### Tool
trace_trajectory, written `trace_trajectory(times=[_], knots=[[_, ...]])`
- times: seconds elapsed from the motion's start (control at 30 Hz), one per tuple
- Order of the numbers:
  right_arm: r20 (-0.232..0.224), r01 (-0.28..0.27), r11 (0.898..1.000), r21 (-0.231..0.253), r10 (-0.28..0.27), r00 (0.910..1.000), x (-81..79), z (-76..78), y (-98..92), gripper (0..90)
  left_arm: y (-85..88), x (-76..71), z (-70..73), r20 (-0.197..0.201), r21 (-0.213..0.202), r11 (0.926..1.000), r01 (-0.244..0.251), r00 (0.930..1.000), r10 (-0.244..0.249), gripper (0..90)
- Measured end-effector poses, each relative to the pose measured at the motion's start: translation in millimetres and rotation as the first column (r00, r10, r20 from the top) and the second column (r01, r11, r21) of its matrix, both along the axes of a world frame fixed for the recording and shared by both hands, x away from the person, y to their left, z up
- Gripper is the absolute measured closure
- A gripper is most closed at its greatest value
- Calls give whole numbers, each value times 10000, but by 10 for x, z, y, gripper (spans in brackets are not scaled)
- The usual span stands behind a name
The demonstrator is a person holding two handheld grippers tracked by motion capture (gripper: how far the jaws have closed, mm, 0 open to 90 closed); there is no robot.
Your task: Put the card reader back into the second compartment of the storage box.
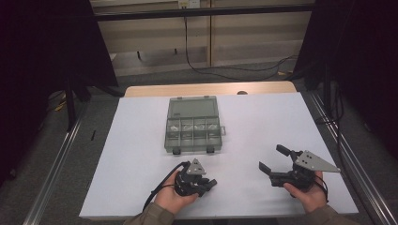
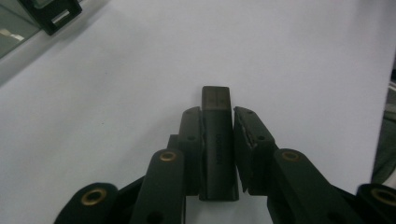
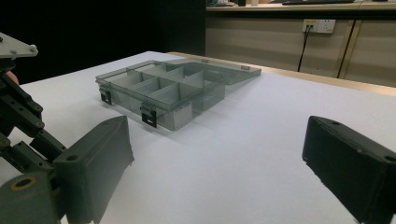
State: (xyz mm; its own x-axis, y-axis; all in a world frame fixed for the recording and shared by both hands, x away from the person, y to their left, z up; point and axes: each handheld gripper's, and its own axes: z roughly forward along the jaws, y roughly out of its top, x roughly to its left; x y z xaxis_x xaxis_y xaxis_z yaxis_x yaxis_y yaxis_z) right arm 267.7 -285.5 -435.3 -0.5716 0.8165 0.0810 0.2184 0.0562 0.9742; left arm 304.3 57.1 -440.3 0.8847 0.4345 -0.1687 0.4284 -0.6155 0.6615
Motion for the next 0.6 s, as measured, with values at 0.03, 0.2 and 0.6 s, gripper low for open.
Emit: trace_trajectory(times=[0.03, 0.2, 0.6], knots=[[24, -18, 10000, -4, 18, 10000, -1, 2, -1, 73, 3, 4, 15, 5, -53, 10000, -83, 10000, 83, 741], [3, -85, 10000, -5, 85, 10000, -6, 1, 10, 67, 55, 54, 84, -46, -398, 9978, -530, 9986, 529, 741], [26, -197, 9998, 85, 197, 9998, -8, -3, 32, 44, 154, 169, 198, -203, -828, 9891, -1221, 9925, 1208, 742]])
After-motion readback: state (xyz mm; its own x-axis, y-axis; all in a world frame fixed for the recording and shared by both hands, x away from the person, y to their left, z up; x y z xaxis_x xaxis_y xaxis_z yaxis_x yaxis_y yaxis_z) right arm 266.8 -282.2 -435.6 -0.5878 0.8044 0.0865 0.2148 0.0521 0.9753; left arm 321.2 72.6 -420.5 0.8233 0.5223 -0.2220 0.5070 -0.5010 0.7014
